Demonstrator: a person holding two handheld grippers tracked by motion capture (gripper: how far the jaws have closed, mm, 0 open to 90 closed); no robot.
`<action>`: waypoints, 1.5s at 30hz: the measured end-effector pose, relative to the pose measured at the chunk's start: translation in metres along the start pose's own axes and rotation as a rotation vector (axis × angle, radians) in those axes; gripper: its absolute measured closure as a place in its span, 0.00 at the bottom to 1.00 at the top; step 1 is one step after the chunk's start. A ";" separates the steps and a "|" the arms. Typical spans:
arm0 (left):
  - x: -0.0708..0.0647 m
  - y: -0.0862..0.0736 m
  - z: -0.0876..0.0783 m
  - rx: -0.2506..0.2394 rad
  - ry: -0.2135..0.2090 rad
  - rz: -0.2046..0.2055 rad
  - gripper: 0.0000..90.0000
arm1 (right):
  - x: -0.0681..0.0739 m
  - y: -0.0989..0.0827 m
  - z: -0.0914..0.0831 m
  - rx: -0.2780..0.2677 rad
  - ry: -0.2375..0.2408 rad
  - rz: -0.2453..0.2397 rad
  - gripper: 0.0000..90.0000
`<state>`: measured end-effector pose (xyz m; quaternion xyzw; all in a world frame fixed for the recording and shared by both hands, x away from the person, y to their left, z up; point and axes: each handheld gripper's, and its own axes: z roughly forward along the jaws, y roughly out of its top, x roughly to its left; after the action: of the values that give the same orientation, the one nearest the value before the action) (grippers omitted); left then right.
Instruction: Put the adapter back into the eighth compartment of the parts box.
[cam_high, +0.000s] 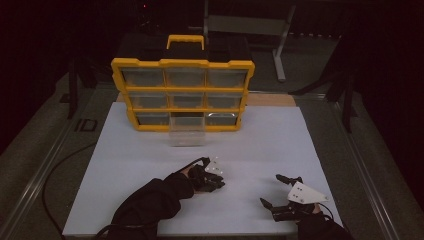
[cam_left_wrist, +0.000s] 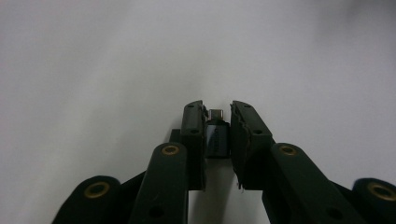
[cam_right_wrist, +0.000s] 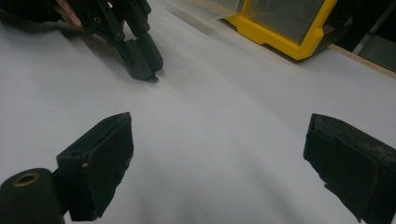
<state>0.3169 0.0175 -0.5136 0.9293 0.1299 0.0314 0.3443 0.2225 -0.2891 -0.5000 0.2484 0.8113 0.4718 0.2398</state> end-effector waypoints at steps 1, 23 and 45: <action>0.000 0.000 -0.001 0.002 -0.001 0.000 0.84 | 0.000 0.000 0.000 0.000 0.001 -0.001 0.09; 0.000 0.011 -0.022 0.006 -0.053 0.021 0.84 | 0.000 0.000 0.000 0.001 -0.001 0.002 0.09; 0.006 0.019 -0.051 -0.034 -0.039 0.034 0.84 | 0.000 0.000 0.001 0.002 0.000 0.001 0.09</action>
<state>0.3197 0.0375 -0.4627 0.9258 0.1068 0.0212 0.3621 0.2229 -0.2889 -0.5002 0.2489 0.8118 0.4709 0.2393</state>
